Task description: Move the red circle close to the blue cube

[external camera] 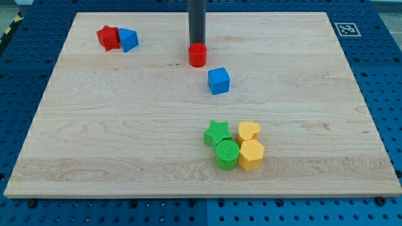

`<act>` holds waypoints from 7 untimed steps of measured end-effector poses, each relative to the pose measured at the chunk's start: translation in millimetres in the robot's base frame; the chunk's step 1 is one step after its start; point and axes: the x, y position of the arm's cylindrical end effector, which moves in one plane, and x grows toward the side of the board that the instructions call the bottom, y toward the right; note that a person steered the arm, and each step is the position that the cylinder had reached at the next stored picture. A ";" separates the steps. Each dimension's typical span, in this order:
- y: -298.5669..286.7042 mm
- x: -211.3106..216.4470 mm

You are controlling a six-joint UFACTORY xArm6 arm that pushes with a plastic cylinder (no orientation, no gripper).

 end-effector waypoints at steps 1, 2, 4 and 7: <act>9.3 7.6; 10.0 5.1; -32.8 -27.0; -23.0 7.8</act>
